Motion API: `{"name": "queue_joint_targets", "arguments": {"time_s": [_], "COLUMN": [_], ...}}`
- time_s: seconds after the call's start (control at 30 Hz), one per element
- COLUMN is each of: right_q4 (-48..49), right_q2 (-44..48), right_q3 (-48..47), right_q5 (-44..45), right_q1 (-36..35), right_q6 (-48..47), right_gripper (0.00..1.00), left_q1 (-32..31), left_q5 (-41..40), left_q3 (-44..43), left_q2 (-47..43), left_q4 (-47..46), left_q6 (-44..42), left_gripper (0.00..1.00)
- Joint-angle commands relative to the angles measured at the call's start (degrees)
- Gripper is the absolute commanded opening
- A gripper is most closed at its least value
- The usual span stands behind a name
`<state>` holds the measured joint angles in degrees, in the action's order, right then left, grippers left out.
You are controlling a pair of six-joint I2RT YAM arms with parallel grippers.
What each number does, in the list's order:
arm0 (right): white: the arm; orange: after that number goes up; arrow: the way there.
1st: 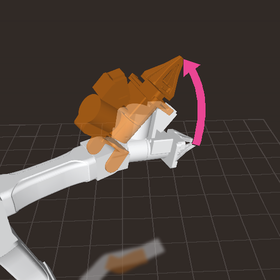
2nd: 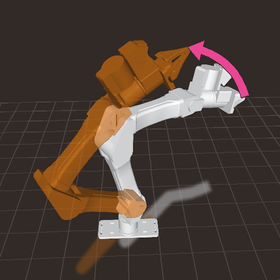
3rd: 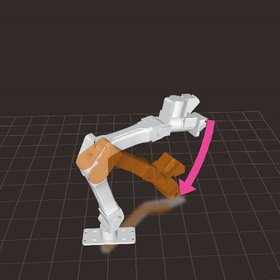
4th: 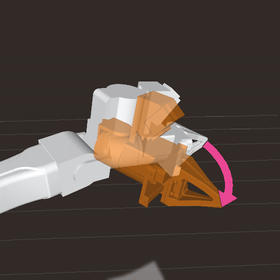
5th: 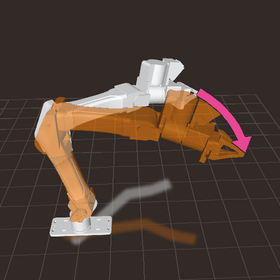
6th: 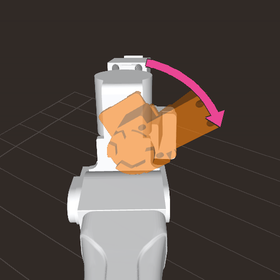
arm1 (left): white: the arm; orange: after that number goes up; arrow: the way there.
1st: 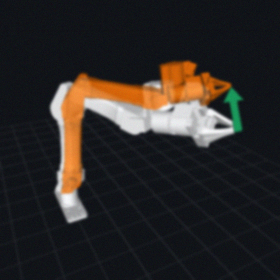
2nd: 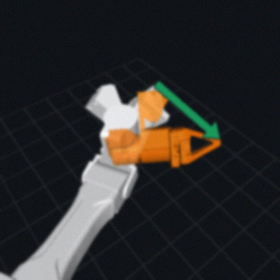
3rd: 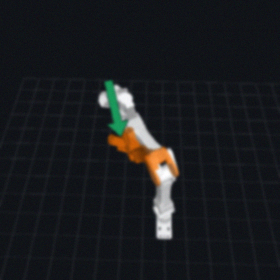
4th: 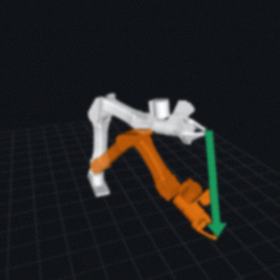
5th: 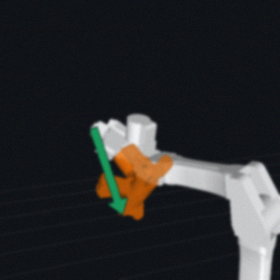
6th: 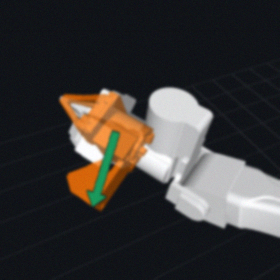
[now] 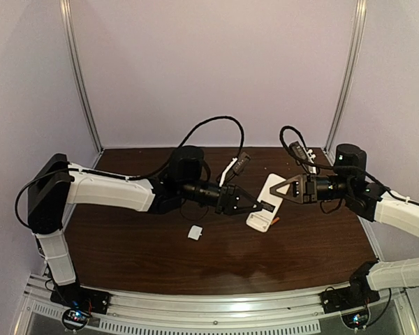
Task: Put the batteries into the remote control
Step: Pick up the battery from the center of the board.
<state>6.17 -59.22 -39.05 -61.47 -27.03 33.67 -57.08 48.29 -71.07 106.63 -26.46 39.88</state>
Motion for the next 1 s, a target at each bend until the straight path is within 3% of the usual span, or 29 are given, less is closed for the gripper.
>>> {"name": "queue_joint_targets", "arguments": {"time_s": [0.0,0.1,0.13,0.23,0.37,0.43,0.57,0.73,0.97], "right_q4": [0.91,1.14,0.94,-2.15,-5.35,-6.93,-9.49,-12.31,-15.12], "right_q2": [0.12,0.29,0.37,1.08,3.02,4.23,7.07,9.75,11.28], "right_q3": [0.37,0.3,0.14,-0.55,-0.68,-0.6,0.29,1.57,2.39], "right_q5": [1.84,1.73,1.75,3.44,5.8,7.31,9.78,11.27,11.23], "right_q1": [-0.22,-0.22,-0.22,0.06,2.66,4.62,10.05,17.33,22.52], "right_q6": [1.33,1.4,1.28,-0.43,-1.66,-2.02,-1.98,-2.27,-2.51], "right_gripper": [0.22,0.06,0.02,0.0,0.0,0.0,0.0,0.0,0.0], "left_q1": [0.67,0.7,0.78,1.63,4.12,4.6,4.46,2.32,-0.87], "left_q5": [0.42,0.64,0.21,-2.31,-9.13,-17.14,-29.44,-35.04,-37.49], "left_q3": [0.65,-0.03,-0.04,1.34,4.83,4.77,-2.73,-12.19,-23.92], "left_q2": [1.14,1.73,1.54,0.38,-2.45,-3.47,-0.68,7.46,17.63], "left_q4": [-10.23,-9.26,-8.66,-7.87,-6.82,0.41,18.28,29.43,36.05], "left_q6": [3.48,3.16,2.88,2.33,1.25,-3.29,-11.04,-13.66,-14.21], "left_gripper": [0.0,0.02,0.13,0.37,0.5,0.54,0.53,0.5,0.48]}}
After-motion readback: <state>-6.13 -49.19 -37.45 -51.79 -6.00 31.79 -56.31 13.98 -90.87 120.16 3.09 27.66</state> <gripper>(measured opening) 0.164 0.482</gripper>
